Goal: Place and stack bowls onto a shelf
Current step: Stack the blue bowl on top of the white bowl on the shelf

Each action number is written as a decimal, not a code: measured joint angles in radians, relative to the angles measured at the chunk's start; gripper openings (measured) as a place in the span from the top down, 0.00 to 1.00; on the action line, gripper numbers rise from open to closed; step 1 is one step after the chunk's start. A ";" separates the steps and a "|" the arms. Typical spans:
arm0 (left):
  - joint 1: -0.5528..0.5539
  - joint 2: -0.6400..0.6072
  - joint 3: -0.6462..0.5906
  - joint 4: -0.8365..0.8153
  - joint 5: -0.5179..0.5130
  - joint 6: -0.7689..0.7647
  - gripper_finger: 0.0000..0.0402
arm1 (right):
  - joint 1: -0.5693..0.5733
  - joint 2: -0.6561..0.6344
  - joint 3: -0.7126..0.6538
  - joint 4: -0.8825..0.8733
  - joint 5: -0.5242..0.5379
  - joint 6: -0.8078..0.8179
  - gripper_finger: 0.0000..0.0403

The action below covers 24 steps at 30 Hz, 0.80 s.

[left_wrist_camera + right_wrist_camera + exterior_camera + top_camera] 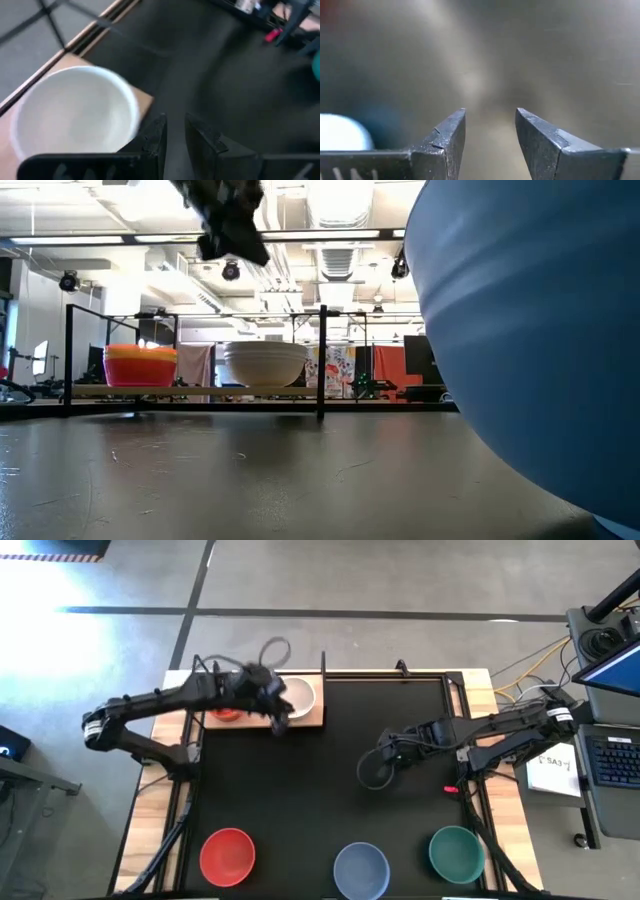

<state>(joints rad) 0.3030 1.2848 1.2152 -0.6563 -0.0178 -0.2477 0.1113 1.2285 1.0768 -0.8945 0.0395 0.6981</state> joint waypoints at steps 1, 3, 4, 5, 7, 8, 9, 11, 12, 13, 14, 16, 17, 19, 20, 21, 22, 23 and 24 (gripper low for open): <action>-0.047 0.000 0.000 0.003 -0.039 -0.010 0.87 | 0.010 0.000 -0.004 0.035 -0.029 0.015 0.60; -0.143 0.002 0.000 0.004 -0.111 -0.026 0.87 | 0.033 0.005 -0.007 0.107 -0.083 0.045 0.60; -0.186 0.003 0.000 0.002 -0.144 -0.028 0.87 | 0.048 0.008 -0.008 0.129 -0.099 0.058 0.60; -0.228 0.003 0.000 0.001 -0.170 -0.031 0.87 | 0.066 0.012 -0.008 0.142 -0.108 0.071 0.60; -0.304 0.003 0.000 -0.001 -0.219 -0.053 0.87 | 0.106 0.018 -0.008 0.160 -0.123 0.091 0.60; -0.336 0.003 0.000 -0.001 -0.239 -0.063 0.87 | 0.126 0.023 -0.008 0.159 -0.123 0.098 0.60; -0.365 0.003 0.000 -0.001 -0.260 -0.068 0.87 | 0.147 0.030 -0.008 0.161 -0.123 0.109 0.60; -0.418 0.003 0.000 0.000 -0.300 -0.080 0.87 | 0.196 0.047 -0.010 0.175 -0.122 0.140 0.60; -0.438 0.006 0.000 0.005 -0.319 -0.090 0.87 | 0.221 0.061 -0.011 0.188 -0.122 0.158 0.60; -0.458 0.008 0.000 0.011 -0.338 -0.105 0.87 | 0.249 0.077 -0.011 0.207 -0.122 0.176 0.60; -0.476 0.009 0.000 0.013 -0.350 -0.119 0.87 | 0.275 0.096 -0.011 0.228 -0.122 0.189 0.60; -0.504 0.016 0.000 0.022 -0.366 -0.139 0.87 | 0.325 0.139 -0.011 0.271 -0.122 0.211 0.60; -0.515 0.018 0.000 0.031 -0.367 -0.142 0.87 | 0.346 0.162 -0.010 0.293 -0.122 0.223 0.60; -0.534 0.021 0.000 0.029 -0.367 -0.153 0.87 | 0.383 0.210 -0.004 0.329 -0.122 0.242 0.60; -0.540 0.025 0.000 0.035 -0.369 -0.158 0.87 | 0.400 0.232 -0.003 0.352 -0.120 0.253 0.60; -0.545 0.028 0.000 0.037 -0.370 -0.159 0.87 | 0.413 0.252 -0.002 0.370 -0.119 0.260 0.60; -0.551 0.032 0.000 0.035 -0.370 -0.159 0.87 | 0.424 0.272 -0.002 0.378 -0.119 0.268 0.60; -0.555 0.036 0.000 0.035 -0.370 -0.161 0.87 | 0.432 0.293 -0.002 0.387 -0.120 0.276 0.60; -0.558 0.042 0.000 0.036 -0.370 -0.163 0.87 | 0.438 0.312 -0.002 0.400 -0.122 0.282 0.60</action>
<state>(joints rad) -0.2555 1.3265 1.2152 -0.6204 -0.3874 -0.4107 0.5489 1.5408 1.0752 -0.4948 -0.0822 0.9805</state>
